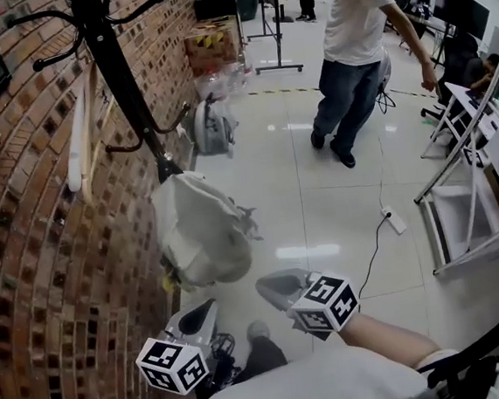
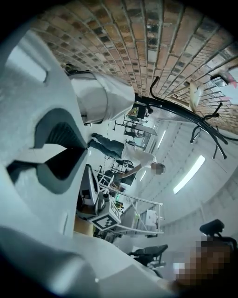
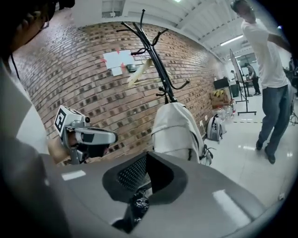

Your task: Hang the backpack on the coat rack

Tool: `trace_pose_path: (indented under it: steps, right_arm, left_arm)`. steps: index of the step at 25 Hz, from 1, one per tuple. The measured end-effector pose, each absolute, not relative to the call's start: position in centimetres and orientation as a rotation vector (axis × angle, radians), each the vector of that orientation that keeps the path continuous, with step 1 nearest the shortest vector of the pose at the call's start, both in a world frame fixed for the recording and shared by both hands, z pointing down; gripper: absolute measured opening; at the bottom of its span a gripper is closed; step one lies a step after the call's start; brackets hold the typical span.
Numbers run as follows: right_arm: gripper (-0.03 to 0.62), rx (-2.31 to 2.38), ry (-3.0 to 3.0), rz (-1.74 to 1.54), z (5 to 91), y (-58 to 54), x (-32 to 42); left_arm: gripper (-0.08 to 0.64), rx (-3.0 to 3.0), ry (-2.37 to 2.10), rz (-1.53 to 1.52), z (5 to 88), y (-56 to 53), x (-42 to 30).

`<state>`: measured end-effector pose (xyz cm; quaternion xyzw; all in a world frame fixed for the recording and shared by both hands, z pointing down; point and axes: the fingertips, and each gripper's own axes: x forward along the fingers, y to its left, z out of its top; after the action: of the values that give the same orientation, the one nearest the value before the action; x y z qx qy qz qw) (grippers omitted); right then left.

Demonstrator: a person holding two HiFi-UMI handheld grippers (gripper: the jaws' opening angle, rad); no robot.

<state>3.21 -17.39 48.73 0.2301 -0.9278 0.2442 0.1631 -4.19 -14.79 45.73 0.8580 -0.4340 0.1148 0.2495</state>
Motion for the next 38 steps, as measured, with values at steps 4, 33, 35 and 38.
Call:
trace_pose_path:
  steps: [4, 33, 35, 38]
  right_arm:
    - [0.000, 0.506, -2.730, 0.885, 46.2, -11.8, 4.4]
    - [0.000, 0.601, -2.722, 0.649, 43.9, 20.4, -3.6]
    - [0.000, 0.597, -2.725, 0.642, 43.5, 22.3, -4.6]
    - [0.000, 0.598, -2.732, 0.627, 42.5, 24.5, -6.4]
  left_arm:
    - [0.002, 2.324, -1.180, 0.306, 44.9, -10.1, -1.4]
    - [0.000, 2.389, -1.092, 0.304, 43.9, 19.9, -6.7]
    - [0.000, 2.392, -1.093, 0.307, 43.8, 21.9, -7.6]
    - [0.000, 2.404, -1.088, 0.296, 43.1, 24.3, -9.1]
